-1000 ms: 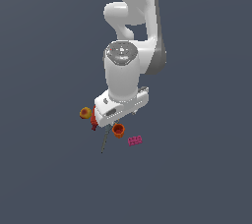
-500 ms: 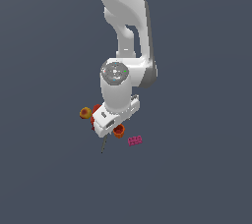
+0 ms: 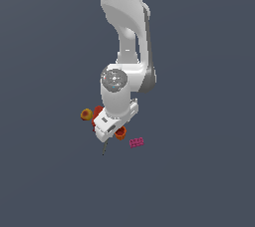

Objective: Pick up a designated object from a clutter of objects.

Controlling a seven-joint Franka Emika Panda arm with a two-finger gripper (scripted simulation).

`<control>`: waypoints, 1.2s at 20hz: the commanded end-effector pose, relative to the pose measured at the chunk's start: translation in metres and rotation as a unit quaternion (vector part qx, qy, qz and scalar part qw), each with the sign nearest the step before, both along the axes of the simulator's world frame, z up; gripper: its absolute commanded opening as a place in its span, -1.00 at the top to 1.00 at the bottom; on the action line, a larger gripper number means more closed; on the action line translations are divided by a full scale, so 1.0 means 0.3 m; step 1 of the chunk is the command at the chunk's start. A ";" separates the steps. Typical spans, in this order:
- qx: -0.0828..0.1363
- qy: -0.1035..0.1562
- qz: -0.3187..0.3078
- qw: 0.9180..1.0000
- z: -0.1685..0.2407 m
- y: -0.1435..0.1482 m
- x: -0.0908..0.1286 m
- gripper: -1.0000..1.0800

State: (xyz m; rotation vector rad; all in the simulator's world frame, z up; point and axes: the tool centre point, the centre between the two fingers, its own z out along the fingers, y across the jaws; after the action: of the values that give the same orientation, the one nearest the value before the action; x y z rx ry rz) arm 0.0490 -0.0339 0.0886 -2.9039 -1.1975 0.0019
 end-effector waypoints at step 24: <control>0.000 -0.001 0.002 1.000 -0.169 -0.001 0.000 1.00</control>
State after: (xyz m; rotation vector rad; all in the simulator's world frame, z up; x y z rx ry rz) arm 0.0493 -0.0346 0.0386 -2.9026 -1.2030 -0.0007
